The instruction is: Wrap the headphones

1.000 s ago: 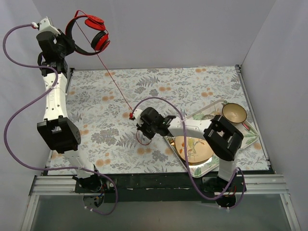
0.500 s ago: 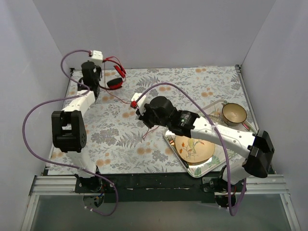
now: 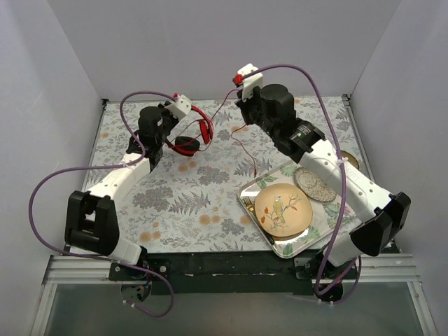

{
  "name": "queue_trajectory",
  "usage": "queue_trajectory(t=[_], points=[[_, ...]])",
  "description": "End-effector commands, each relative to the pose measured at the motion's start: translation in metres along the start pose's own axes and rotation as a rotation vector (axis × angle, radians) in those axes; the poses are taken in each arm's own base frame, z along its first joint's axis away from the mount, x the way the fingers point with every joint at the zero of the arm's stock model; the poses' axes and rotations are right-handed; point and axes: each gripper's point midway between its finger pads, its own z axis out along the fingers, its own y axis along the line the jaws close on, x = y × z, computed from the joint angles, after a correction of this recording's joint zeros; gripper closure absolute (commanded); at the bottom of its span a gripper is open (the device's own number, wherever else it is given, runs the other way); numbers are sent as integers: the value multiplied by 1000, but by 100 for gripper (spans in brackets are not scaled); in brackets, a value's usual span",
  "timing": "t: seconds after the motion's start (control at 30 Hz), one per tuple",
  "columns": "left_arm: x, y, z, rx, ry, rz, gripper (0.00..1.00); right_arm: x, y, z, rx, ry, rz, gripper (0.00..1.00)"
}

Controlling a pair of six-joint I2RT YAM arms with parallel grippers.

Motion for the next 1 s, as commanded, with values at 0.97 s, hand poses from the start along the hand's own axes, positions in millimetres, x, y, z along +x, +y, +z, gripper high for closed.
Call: queue_trajectory(t=[0.97], points=[[-74,-156,-150,954,-28,-149,100,14,-206,50,378,66,143,99]])
